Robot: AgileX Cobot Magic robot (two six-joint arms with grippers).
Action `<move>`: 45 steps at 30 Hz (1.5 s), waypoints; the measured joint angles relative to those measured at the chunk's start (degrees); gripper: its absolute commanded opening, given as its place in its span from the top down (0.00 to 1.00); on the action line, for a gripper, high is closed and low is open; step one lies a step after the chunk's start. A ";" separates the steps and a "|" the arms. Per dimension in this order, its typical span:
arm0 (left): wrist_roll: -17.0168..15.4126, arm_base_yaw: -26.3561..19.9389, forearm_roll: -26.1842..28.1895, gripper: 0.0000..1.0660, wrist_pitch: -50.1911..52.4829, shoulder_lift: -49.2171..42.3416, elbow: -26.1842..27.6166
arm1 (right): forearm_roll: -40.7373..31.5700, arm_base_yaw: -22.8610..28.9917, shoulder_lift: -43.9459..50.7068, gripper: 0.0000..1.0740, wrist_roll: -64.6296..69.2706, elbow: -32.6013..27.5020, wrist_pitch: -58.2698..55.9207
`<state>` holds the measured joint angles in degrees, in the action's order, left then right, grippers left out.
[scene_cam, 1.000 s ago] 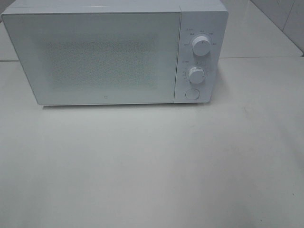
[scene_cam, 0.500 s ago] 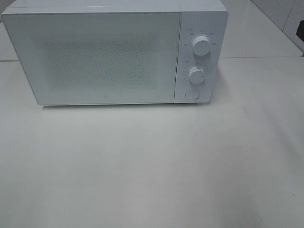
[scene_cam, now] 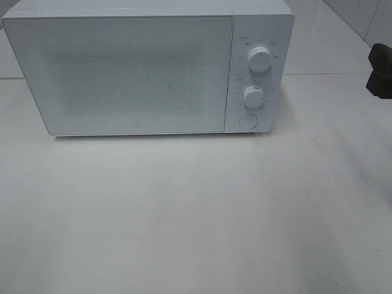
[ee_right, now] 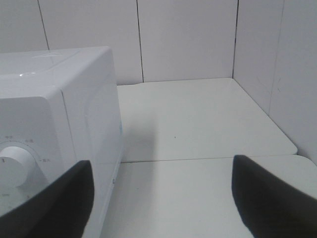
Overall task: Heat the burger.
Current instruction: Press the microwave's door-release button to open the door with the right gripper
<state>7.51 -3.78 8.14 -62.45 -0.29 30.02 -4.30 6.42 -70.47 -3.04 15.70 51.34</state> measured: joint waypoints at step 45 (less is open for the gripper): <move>0.00 0.00 0.00 0.08 0.00 0.00 0.00 | -36.10 39.59 -32.95 0.32 -4.81 8.54 17.70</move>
<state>7.51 -3.78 8.14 -62.45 -0.29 30.02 -40.39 46.01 -103.42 -7.85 24.24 69.04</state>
